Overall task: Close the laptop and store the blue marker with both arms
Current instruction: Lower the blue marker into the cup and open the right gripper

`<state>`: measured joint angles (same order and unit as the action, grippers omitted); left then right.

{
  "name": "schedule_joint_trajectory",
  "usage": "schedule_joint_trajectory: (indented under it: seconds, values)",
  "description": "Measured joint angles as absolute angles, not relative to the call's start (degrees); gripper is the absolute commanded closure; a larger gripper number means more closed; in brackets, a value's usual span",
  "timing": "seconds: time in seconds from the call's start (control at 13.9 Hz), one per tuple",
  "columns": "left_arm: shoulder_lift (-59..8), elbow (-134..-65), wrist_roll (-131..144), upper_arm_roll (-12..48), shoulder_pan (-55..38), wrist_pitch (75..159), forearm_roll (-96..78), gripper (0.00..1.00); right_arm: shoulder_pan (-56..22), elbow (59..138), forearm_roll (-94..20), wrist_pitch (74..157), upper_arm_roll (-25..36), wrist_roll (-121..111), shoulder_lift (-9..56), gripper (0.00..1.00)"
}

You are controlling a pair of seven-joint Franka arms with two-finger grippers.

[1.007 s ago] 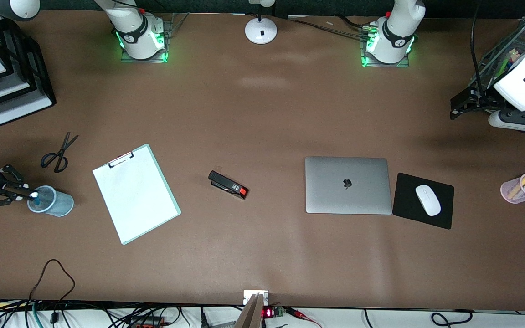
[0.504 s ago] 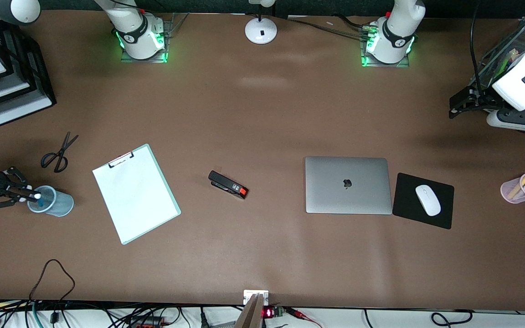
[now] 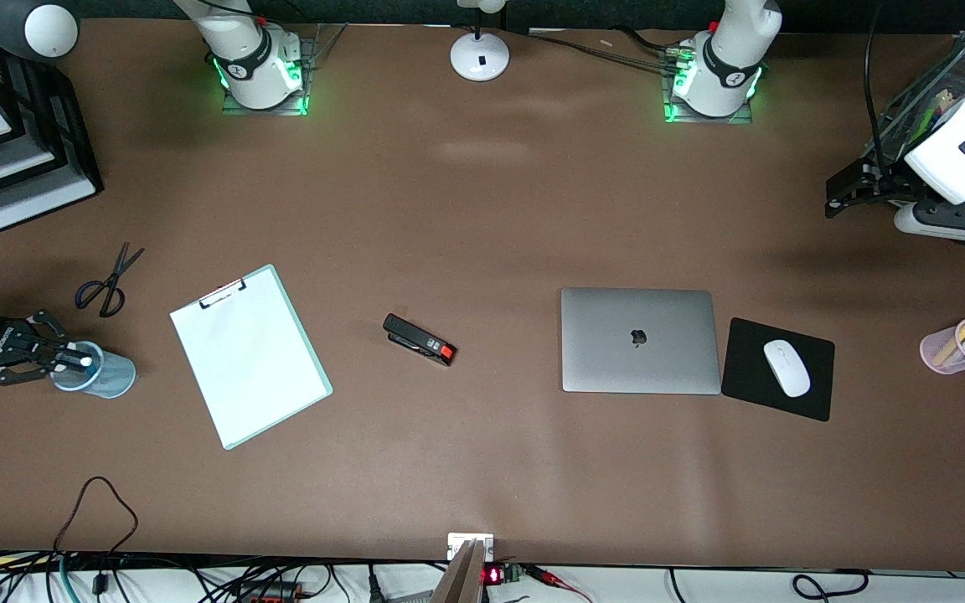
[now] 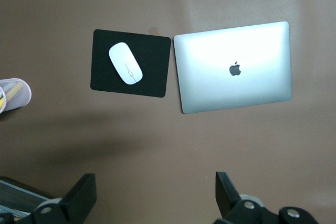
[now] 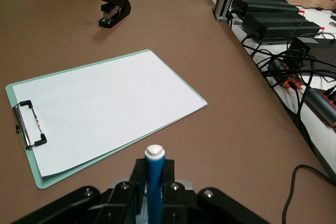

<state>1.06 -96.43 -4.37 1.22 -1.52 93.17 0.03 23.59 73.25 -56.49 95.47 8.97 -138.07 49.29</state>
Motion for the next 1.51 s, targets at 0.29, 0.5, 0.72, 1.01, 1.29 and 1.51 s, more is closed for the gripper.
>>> schedule_joint_trajectory:
  seconds: [0.29, 0.5, 0.72, 1.01, 1.29, 1.51]
  values:
    - [1.06, -96.43, -4.37, 1.22, -1.52, 93.17, 0.03, 0.0, 24.2, 73.23, -56.49, 95.48, 8.98, -138.08, 49.97, 0.99]
    - [1.06, -96.43, -4.37, 1.22, -1.52, 93.16, 0.03, 0.0, 24.89, 73.23, -56.45, 95.48, 9.0, -138.32, 49.99, 0.99]
    - [1.06, -96.43, -4.37, 1.22, -1.52, 93.16, 0.03, 0.0, 25.56, 73.23, -56.43, 95.44, 9.01, -138.9, 50.18, 0.99]
    - [1.06, -96.43, -4.37, 1.21, -1.52, 93.13, 0.03, 0.0, 25.74, 73.21, -56.45, 95.27, 8.98, -139.45, 51.29, 0.95]
    - [1.06, -96.43, -4.37, 1.14, -1.52, 93.1, 0.03, 0.0, 25.77, 72.77, -56.31, 95.14, 8.99, -139.43, 51.29, 0.0]
    - [1.06, -96.43, -4.37, 1.13, -1.52, 93.09, 0.03, 0.0, 25.78, 71.73, -56.31, 94.42, 9.0, -138.26, 50.8, 0.0]
